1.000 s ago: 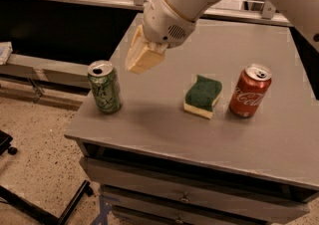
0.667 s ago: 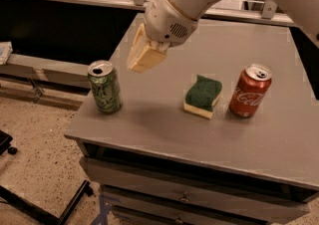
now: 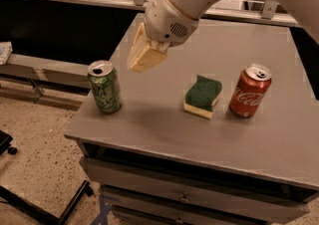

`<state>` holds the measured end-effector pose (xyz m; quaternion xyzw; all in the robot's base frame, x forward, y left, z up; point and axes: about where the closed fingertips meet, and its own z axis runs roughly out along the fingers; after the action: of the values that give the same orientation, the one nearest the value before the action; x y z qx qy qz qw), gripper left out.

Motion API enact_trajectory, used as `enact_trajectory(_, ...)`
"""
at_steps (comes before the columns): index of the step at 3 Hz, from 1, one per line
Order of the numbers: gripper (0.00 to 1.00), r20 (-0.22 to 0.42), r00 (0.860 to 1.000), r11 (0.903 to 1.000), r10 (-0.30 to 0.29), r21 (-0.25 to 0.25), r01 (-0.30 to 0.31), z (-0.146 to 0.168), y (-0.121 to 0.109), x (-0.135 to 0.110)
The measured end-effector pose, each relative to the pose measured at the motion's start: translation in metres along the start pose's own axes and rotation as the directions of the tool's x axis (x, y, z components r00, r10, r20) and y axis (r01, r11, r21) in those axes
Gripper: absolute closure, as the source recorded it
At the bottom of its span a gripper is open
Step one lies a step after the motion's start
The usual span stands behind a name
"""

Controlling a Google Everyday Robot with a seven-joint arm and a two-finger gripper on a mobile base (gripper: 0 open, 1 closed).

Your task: Pick green can

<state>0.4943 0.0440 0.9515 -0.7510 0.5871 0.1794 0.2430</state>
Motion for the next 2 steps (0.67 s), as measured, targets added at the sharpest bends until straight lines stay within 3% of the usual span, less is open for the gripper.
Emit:
enact_trajectory(1,0.13,-0.007,1.000,0.9998,0.007,0.017,-0.007,-0.0135,0.0039,-0.0001)
enact_trajectory(2,0.00,-0.007,1.000,0.9998,0.004,0.020,-0.004,-0.0140,0.0045,-0.0017)
